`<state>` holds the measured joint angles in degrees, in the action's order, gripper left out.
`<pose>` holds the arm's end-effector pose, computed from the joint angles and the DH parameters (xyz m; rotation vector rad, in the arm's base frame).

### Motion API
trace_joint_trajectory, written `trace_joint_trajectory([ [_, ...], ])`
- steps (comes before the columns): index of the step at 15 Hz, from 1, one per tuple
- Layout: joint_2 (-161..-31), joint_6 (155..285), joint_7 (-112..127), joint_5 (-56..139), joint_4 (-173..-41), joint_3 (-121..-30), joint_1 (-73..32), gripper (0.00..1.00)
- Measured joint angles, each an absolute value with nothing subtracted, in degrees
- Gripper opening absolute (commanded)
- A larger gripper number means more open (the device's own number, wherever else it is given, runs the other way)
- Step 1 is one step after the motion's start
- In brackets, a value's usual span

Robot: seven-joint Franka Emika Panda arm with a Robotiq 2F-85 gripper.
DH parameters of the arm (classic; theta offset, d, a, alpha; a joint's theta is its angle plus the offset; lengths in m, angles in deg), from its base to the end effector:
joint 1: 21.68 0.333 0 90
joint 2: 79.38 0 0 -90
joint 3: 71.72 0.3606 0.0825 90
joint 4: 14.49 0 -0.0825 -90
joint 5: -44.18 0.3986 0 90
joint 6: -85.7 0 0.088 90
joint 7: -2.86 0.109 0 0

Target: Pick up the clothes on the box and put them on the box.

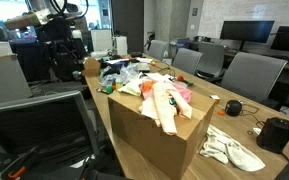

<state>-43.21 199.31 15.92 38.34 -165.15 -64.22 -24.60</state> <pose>0.3370 0.0226 0.4713 2.9638 -0.1958 0.0047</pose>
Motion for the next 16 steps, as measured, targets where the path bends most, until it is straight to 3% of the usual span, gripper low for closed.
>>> trace_joint_trajectory([
  [16,-43.18,199.56,16.43,37.63,-164.56,-64.39,-24.75,1.0],
])
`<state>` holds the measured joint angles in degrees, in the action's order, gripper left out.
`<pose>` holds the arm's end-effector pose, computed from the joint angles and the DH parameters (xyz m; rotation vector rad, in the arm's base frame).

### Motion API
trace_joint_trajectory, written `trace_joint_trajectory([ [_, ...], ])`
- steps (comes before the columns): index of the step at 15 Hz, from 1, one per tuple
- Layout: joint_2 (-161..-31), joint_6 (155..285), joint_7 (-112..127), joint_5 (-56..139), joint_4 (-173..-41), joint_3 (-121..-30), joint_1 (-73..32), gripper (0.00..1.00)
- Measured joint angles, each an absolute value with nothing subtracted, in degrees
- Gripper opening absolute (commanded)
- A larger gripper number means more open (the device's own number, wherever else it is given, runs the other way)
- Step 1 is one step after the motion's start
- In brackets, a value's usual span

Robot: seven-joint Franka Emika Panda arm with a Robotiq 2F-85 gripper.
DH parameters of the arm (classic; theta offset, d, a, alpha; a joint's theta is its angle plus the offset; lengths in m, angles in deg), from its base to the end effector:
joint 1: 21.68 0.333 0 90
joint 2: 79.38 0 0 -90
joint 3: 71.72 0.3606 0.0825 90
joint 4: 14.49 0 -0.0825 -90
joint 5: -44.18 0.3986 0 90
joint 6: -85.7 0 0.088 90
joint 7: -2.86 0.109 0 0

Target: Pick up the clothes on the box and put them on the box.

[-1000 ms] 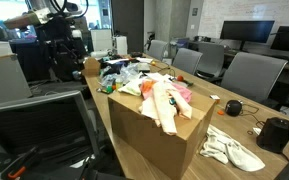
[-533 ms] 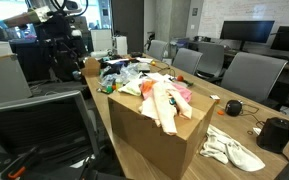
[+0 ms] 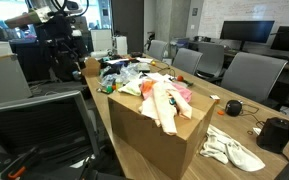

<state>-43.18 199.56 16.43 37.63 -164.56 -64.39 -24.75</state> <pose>0.3396 0.0205 0.4770 2.9553 -0.2080 0.0296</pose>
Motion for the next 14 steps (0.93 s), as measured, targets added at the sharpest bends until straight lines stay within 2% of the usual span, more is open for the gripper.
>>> trace_joint_trajectory([
  [6,-43.66,200.72,21.05,35.61,-159.84,-66.33,-28.74,1.0],
  [14,-46.88,200.31,23.34,41.06,-151.8,-74.91,-33.11,1.0],
])
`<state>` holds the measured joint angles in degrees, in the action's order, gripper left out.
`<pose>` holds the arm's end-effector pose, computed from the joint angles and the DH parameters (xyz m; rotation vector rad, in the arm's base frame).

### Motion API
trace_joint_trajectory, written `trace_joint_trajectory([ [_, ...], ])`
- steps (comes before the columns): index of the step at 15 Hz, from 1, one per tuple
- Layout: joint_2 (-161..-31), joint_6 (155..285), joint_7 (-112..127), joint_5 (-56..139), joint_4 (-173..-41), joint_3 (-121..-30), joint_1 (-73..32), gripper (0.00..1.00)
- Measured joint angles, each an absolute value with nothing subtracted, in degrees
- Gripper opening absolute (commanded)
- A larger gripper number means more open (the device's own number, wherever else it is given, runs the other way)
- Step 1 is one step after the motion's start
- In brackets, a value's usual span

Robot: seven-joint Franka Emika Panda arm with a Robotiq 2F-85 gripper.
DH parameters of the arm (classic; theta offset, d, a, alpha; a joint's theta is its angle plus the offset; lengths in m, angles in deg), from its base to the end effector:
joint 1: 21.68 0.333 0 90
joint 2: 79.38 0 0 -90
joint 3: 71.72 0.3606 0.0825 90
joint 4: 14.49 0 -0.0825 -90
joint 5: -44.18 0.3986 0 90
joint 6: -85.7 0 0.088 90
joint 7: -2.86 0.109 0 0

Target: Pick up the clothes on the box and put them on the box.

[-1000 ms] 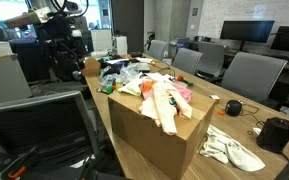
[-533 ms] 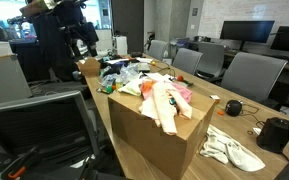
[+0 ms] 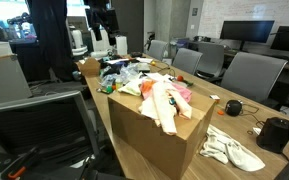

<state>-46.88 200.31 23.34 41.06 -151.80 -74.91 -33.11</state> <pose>0.3735 -0.1047 0.5665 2.9843 -0.9036 0.2680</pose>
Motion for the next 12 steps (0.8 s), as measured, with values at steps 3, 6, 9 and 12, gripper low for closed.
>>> trace_joint_trajectory([
  [3,-48.22,200.69,25.08,43.24,-150.11,-76.61,-34.35,1.0],
  [6,-49.95,204.1,28.73,42.97,-149.99,-76.34,-35.69,1.0],
  [9,-52.36,211.27,34.39,38.76,-150.73,-74.63,-37.89,1.0],
  [12,-55.05,218.86,42.25,30.32,-152.16,-72.0,-41.19,1.0],
])
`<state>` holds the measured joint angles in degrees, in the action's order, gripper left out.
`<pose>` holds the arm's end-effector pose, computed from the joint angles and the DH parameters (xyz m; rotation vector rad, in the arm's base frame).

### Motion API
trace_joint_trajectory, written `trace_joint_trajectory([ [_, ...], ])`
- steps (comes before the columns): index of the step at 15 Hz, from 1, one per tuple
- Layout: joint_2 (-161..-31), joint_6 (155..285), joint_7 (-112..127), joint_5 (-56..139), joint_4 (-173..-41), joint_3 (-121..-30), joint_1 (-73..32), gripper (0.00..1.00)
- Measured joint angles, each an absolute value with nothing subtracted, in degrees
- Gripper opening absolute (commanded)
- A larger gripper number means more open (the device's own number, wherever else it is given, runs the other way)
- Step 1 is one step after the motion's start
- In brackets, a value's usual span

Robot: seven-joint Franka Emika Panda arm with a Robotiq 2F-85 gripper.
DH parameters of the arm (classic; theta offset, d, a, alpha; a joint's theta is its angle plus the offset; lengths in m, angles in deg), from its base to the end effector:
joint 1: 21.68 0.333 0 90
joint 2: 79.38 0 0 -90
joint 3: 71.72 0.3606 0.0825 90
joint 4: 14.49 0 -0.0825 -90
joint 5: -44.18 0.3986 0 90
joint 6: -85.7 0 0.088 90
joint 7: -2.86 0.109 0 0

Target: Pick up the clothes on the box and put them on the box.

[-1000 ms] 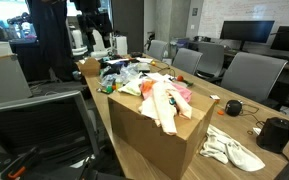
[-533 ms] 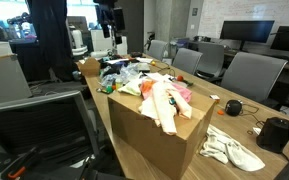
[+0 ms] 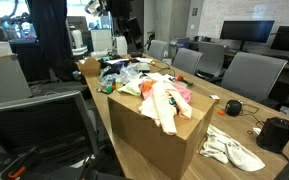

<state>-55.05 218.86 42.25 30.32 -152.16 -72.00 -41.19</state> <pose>0.4173 -0.1553 0.5412 2.6582 -1.2803 0.5582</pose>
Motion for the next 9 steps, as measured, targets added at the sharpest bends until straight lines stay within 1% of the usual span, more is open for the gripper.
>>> trace_joint_trajectory([
  [2,-56.81,221.68,48.8,23.15,-152.83,-70.23,-43.51,1.0],
  [5,-59.36,222.19,56.67,14.76,-153.15,-69.05,-44.94,1.0],
  [9,-62.78,222.16,59.79,12.05,-153.3,-69.78,-44.11,1.0],
])
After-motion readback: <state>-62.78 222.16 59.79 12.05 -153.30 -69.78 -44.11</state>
